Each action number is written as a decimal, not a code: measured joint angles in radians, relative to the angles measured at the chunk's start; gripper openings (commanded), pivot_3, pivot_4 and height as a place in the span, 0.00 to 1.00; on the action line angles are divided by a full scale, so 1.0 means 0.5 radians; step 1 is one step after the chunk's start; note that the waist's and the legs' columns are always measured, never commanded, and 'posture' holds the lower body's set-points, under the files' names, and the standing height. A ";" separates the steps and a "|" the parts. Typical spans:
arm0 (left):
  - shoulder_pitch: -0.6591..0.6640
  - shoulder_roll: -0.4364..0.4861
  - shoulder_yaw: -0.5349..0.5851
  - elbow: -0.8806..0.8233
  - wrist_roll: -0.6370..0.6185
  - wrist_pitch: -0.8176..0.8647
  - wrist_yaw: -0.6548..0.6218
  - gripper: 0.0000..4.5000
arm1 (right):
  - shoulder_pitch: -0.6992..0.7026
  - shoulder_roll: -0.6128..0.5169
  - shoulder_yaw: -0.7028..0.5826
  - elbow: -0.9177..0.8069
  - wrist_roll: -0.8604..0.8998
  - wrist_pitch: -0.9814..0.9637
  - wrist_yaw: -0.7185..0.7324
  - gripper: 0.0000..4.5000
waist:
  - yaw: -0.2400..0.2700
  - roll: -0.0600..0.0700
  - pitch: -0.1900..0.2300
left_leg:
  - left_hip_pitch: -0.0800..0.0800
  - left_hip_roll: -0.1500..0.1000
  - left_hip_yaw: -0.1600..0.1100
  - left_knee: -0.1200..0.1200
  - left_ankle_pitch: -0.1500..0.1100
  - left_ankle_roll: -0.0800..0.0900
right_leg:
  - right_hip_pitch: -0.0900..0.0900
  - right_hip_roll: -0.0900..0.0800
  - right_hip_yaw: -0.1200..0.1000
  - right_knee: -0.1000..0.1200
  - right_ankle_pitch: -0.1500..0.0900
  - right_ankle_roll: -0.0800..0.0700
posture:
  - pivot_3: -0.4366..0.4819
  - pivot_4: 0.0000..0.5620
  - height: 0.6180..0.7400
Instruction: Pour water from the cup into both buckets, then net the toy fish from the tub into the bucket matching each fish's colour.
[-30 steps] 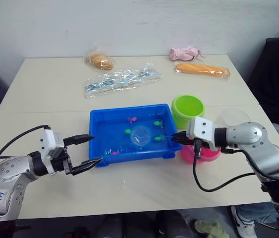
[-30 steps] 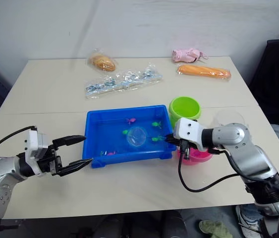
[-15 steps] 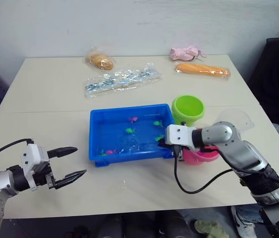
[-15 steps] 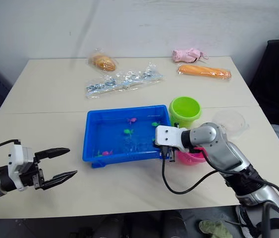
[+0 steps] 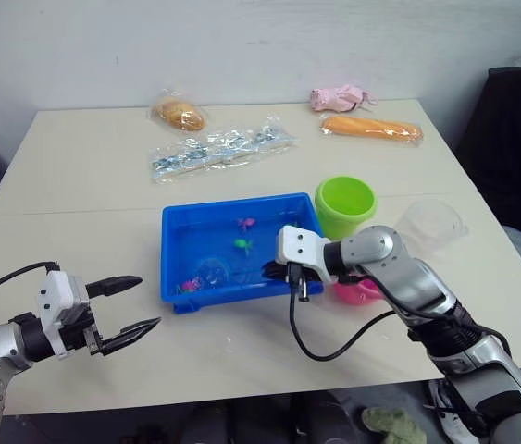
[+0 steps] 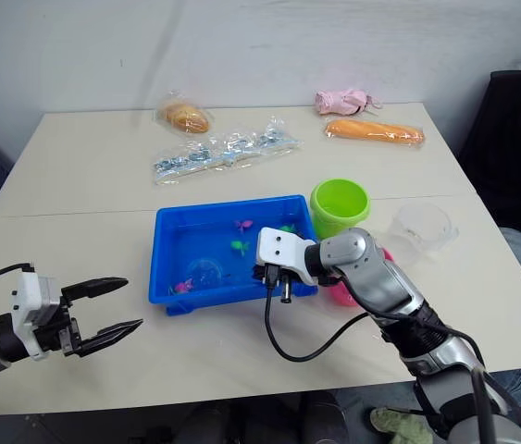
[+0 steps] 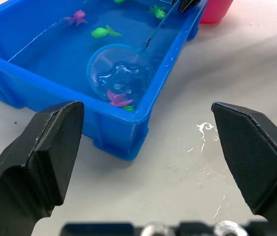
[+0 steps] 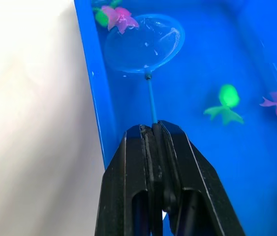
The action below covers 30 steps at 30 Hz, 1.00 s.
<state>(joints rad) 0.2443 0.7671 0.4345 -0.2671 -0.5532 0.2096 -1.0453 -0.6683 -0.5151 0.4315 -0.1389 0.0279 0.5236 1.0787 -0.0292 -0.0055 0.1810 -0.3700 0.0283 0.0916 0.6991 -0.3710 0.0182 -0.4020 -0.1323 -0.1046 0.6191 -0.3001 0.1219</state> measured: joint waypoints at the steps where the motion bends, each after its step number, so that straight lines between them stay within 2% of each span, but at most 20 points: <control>1: 0.000 0.000 0.000 0.000 0.000 0.001 0.001 0.99 | -0.006 -0.005 0.009 0.015 -0.015 -0.013 0.000 0.00 | 0.000 0.000 0.000 | 0.000 0.000 0.000 0.000 0.000 0.000 | 0.000 0.000 0.000 0.000 0.000 0.000 | 0.48 0.27 1.00; 5: 0.004 0.000 0.003 0.000 0.000 0.001 -0.003 0.99 | -0.055 -0.036 0.073 0.074 -0.104 -0.049 -0.006 0.00 | -0.001 0.000 0.000 | 0.000 0.000 0.001 0.000 0.000 0.000 | -0.001 0.000 0.000 0.001 0.000 0.000 | 0.48 0.27 1.00; 10: 0.012 0.004 0.030 0.004 0.001 0.001 -0.013 0.99 | -0.126 0.032 0.118 0.144 -0.162 -0.021 -0.046 0.00 | -0.003 0.000 0.000 | -0.003 0.000 0.005 0.000 0.000 -0.001 | -0.009 0.000 0.001 0.005 0.000 -0.001 | 0.48 0.27 1.00; 20: 0.000 0.010 0.035 0.011 0.002 0.019 -0.015 0.99 | -0.215 0.198 0.128 0.266 -0.162 0.001 -0.106 0.00 | -0.004 0.000 0.000 | -0.004 0.000 0.007 0.000 0.000 -0.001 | -0.011 -0.001 0.001 0.006 0.000 -0.001 | 0.48 0.27 1.00; 30: -0.004 -0.001 0.034 0.011 0.002 0.021 0.015 0.99 | -0.210 0.250 0.121 0.275 -0.074 0.116 -0.113 0.00 | -0.006 0.000 0.000 | -0.004 0.001 0.007 -0.001 0.000 -0.001 | -0.012 -0.001 0.001 0.006 -0.001 -0.001 | 0.48 0.27 1.00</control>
<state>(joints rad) 0.2423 0.7668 0.4514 -0.2617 -0.5524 0.2201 -1.0377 -0.7734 -0.3902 0.4921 -0.0015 -0.0091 0.5817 1.0220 -0.0322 -0.0055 0.1809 -0.3719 0.0286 0.0953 0.6988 -0.3711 0.0176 -0.4079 -0.1327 -0.1042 0.6223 -0.3004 0.1214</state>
